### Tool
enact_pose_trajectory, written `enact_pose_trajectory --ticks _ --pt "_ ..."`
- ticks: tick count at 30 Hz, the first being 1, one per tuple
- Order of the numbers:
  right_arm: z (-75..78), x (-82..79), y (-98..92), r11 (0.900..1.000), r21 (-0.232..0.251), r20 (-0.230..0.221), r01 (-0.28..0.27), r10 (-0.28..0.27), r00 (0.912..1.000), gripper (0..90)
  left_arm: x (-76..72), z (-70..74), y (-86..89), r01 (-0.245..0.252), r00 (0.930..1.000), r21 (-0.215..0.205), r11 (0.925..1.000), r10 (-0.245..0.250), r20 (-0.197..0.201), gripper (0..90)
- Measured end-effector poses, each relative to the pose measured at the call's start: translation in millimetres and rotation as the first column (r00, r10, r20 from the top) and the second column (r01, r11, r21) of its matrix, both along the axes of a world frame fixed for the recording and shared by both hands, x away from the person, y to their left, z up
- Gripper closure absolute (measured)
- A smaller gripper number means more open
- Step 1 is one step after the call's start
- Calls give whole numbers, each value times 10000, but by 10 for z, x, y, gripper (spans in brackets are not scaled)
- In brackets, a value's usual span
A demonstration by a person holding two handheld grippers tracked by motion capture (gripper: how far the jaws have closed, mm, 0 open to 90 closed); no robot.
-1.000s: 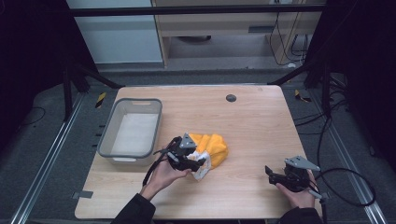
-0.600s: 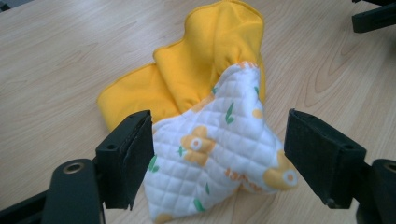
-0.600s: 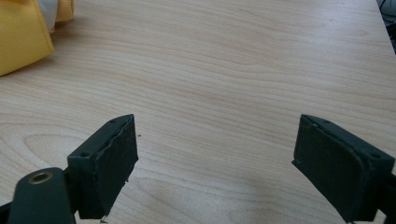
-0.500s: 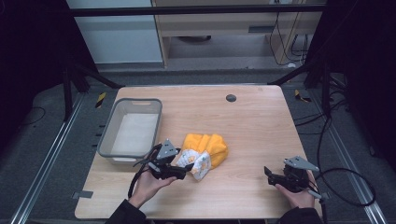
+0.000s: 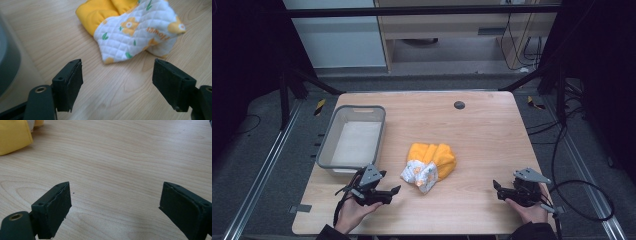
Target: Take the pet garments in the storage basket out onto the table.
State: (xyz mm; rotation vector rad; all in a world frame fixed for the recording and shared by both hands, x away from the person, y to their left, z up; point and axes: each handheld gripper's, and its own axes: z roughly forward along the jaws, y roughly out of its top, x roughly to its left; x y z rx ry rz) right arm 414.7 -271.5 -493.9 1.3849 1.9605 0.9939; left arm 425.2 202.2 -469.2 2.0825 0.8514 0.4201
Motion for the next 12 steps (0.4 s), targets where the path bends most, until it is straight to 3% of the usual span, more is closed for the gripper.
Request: enact_pose_trajectory --ticks 12 --pt "-14 1 17 9999 -158 -82 -15 14 10000 90 -158 -81 430 -842 9962 -322 9959 834 -262 245"
